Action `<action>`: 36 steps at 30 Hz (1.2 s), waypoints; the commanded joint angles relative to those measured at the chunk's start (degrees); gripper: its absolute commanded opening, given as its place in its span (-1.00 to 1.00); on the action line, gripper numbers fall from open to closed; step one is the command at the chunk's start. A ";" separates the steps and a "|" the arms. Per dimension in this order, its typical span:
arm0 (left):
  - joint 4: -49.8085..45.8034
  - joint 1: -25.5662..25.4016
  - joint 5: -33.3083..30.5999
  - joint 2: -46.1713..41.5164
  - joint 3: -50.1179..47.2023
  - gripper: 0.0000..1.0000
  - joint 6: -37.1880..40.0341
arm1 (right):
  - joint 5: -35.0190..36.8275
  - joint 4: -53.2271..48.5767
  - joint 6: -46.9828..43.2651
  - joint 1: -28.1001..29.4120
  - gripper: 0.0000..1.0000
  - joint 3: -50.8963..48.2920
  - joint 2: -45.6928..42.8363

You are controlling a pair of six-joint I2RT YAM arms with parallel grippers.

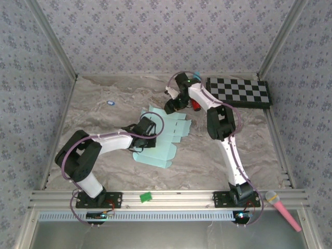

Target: Fold the paper box

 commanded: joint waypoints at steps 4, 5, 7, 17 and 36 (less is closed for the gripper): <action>-5.01 -0.38 -2.07 0.39 -1.93 -1.00 -0.61 | -2.33 -4.46 -1.91 -0.42 0.06 2.70 1.96; -5.00 -0.37 -2.07 0.42 -1.87 -1.00 -0.61 | -2.73 -4.83 -2.26 -0.43 0.02 2.90 1.95; -5.01 -0.37 -2.15 0.38 -1.87 -1.00 -0.75 | -3.87 -5.52 -3.19 -0.46 -0.07 3.11 1.78; -5.18 -0.52 -2.41 0.84 -1.61 -1.00 -0.83 | -7.63 -7.39 -7.20 -0.62 -0.42 3.08 -1.33; -4.39 -0.72 -2.66 -1.37 -1.61 -1.00 -1.18 | -1.75 -4.61 -18.80 0.77 -0.92 -1.92 -10.10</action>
